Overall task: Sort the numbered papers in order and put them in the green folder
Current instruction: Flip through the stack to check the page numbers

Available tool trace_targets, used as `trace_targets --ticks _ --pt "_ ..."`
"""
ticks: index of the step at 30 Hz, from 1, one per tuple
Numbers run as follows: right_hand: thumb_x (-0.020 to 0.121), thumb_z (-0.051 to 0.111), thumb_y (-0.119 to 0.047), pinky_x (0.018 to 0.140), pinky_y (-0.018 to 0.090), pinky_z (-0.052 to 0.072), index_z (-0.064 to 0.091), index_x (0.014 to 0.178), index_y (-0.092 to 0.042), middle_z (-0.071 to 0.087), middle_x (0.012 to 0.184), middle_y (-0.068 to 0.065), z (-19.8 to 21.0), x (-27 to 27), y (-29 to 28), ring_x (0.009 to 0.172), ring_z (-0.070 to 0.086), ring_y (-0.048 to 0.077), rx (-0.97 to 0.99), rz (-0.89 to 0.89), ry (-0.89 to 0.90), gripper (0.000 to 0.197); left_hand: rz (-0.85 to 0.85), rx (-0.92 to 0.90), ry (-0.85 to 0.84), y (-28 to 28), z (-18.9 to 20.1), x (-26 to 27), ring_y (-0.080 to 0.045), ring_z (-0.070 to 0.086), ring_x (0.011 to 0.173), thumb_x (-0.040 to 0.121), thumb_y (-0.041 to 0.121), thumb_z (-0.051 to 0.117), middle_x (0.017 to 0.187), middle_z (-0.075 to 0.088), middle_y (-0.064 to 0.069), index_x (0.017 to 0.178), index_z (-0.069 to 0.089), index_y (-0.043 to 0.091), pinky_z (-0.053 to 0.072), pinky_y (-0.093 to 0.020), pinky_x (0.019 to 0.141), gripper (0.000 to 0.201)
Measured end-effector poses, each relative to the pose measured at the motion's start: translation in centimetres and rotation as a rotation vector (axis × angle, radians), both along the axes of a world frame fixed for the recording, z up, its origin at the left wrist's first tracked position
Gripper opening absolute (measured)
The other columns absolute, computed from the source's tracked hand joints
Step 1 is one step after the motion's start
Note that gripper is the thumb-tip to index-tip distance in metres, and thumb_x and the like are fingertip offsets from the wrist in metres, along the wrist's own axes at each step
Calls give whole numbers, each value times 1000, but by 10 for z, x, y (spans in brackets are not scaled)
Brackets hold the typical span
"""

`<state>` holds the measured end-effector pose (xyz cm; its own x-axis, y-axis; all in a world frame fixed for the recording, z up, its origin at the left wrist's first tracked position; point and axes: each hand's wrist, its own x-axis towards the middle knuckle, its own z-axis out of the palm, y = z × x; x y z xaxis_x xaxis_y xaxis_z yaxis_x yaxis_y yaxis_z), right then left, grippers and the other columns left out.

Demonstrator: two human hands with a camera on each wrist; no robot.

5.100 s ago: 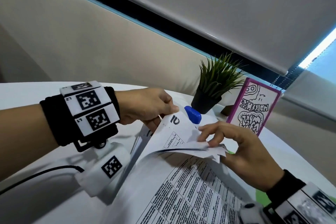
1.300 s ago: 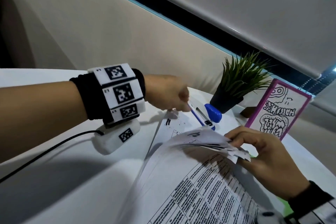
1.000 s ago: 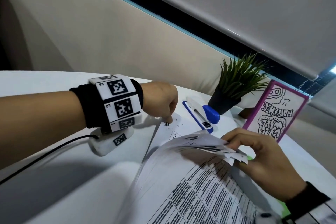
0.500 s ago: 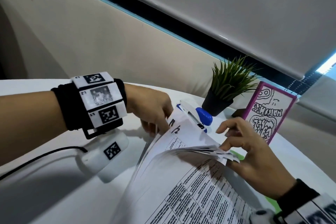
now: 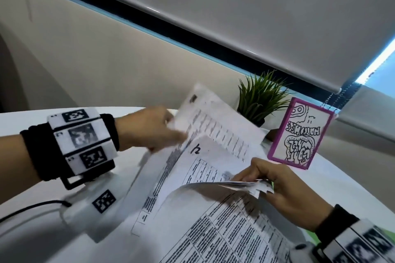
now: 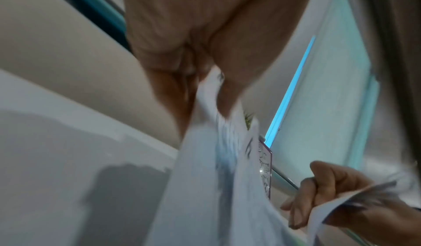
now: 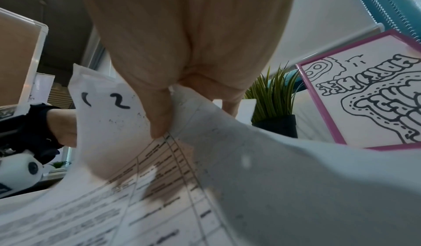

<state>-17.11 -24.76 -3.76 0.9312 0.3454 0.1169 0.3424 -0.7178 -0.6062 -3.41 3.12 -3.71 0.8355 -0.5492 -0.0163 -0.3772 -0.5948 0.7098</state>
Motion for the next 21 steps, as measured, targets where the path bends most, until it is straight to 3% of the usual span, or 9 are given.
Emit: trace_targets --ticks 2,5,7,9,11,14,17,19,21 --pt "84 67 8 79 21 52 62 85 -6 75 102 -8 -2 0 1 99 70 11 -9 9 5 15 -77 122 144 7 -4 -4 -16 61 53 88 22 67 61 66 -3 69 66 10 52 -26 57 22" --pt "83 62 15 78 22 52 63 86 -3 75 100 -9 -2 0 1 98 70 10 -30 23 -27 18 130 117 -184 15 21 -1 -7 54 49 90 15 61 46 55 10 66 62 19 43 -22 53 24" --pt "84 63 14 79 22 53 63 86 -2 75 98 -10 0 -2 1 97 70 10 -24 22 -37 16 317 42 -410 26 51 7 -16 58 62 91 8 56 55 55 10 78 66 21 37 -25 59 20" --pt "83 64 13 79 21 53 63 85 -3 75 97 -11 3 -5 1 96 71 10 -17 20 -48 17 466 -129 -568 41 80 18 -27 59 73 88 2 53 65 59 -3 89 68 14 38 -25 67 20" --pt "83 66 13 79 23 54 63 84 -4 75 97 -11 7 -9 1 96 71 11 -14 24 -57 17 535 -378 -648 52 103 26 -24 56 73 88 3 55 81 64 -10 97 67 8 41 -27 62 17" --pt "84 67 9 79 24 54 62 84 -1 75 97 -10 13 -14 2 96 71 11 3 30 -67 11 493 -594 -689 51 116 27 -26 58 71 88 4 53 92 63 -14 101 65 3 46 -31 61 18" --pt "85 69 3 78 17 53 61 83 0 75 98 -11 18 -19 4 98 71 9 20 35 -78 9 399 -773 -672 48 121 23 -14 63 58 89 11 54 90 65 -15 87 64 15 53 -28 54 11" --pt "85 69 3 78 17 52 60 82 -1 75 99 -10 21 -21 5 99 71 10 29 40 -81 10 357 -794 -635 44 114 23 -17 66 69 91 23 59 91 68 -15 84 66 20 58 -37 64 9" --pt "84 70 3 78 19 52 60 82 -3 75 100 -8 24 -23 6 99 70 12 27 45 -77 12 323 -745 -564 37 94 21 -18 60 73 88 37 63 86 67 -14 88 70 13 56 -47 70 25"
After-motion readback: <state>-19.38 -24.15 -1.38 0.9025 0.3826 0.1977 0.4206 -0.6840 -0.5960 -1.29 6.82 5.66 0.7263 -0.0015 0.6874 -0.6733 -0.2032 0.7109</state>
